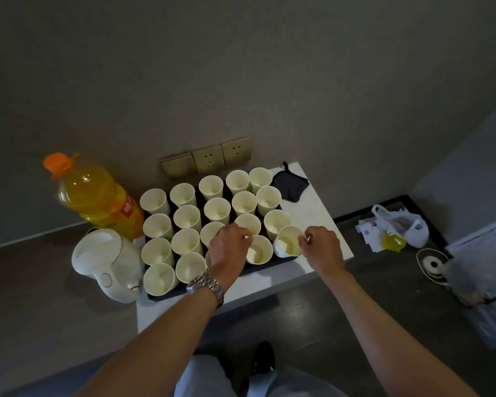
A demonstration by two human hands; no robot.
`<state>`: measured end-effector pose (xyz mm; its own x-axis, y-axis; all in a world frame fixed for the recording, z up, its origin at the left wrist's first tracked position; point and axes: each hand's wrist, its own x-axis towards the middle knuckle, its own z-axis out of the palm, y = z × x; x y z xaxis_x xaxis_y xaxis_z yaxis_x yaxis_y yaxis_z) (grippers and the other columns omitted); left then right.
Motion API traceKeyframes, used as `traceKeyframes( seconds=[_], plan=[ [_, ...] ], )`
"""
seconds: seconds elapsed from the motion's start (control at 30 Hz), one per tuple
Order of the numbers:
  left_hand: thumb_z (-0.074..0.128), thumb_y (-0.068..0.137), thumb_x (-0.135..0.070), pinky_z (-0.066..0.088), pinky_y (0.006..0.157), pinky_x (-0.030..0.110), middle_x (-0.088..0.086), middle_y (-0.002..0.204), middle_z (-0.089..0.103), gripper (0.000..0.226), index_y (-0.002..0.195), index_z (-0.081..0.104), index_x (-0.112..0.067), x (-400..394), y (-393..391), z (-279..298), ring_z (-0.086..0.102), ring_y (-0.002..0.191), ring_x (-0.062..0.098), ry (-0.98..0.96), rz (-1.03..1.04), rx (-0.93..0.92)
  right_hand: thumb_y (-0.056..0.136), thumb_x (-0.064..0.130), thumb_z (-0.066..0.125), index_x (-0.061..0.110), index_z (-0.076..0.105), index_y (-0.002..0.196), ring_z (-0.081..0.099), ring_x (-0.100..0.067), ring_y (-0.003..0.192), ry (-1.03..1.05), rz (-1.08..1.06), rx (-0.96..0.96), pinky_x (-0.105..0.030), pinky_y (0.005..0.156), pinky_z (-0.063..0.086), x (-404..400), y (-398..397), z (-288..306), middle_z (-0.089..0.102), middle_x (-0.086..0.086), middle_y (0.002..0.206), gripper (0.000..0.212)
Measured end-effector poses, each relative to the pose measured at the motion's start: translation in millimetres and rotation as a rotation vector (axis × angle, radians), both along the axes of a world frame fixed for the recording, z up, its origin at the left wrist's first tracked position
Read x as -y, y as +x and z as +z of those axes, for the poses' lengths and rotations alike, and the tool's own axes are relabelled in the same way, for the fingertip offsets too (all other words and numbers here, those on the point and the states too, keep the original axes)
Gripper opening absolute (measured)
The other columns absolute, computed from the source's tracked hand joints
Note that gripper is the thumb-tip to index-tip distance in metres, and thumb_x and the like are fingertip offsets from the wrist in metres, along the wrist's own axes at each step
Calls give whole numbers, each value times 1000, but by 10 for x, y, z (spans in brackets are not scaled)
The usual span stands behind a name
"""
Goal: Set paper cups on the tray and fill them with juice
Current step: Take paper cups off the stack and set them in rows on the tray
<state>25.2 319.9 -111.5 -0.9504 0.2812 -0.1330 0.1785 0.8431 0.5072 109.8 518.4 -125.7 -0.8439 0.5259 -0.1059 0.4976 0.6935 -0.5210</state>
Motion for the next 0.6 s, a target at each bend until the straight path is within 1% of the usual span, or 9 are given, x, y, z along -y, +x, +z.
traceKeyframes(
  seconds=[0.07,0.1,0.2,0.3,0.4,0.47,0.6],
  plan=[
    [68,94,-31,56,85,40,-2,110,73,16,105,80,-32,-9,-22,-16,68,101,25,9,13,-5,98,26,63,15,56,73,53,-13,60,28,-5,6,-22,53,32,36,-39,-24,55,3,66,28],
    [69,94,-31,56,85,40,-3,109,73,15,104,80,-32,-7,-28,-20,68,100,25,18,16,-7,99,27,62,15,56,75,53,-14,61,45,-6,16,-21,52,31,52,-52,-31,55,2,67,28],
    [69,93,-30,56,83,38,-3,110,74,16,105,80,-31,-16,-62,-56,68,100,25,15,7,-5,101,28,59,12,60,80,54,-17,65,92,-8,50,-27,58,36,68,-99,-86,58,0,72,26],
    [68,94,-29,53,82,35,-3,111,73,17,107,80,-28,-2,-96,-105,67,102,25,13,-1,-15,101,29,58,10,65,88,57,-20,69,129,-13,77,-29,62,41,72,-145,-139,66,-5,80,24],
    [68,94,-28,50,78,33,-1,106,73,17,106,80,-24,4,-130,-134,67,98,24,16,-11,-25,101,30,57,10,67,96,62,-22,75,158,-14,104,-31,64,45,78,-182,-180,70,-7,88,23],
    [69,93,-28,52,78,33,0,104,73,16,105,80,-23,-9,-143,-134,68,96,24,23,-19,-22,101,30,57,11,68,98,65,-24,80,168,-10,129,-32,66,48,88,-202,-209,71,-7,90,23],
    [66,94,-25,50,73,30,3,101,74,18,104,81,-21,-54,-141,-118,69,93,25,19,-39,-10,102,29,56,11,68,98,66,-23,81,202,1,157,-28,64,40,123,-241,-281,71,-7,92,22]
  ],
)
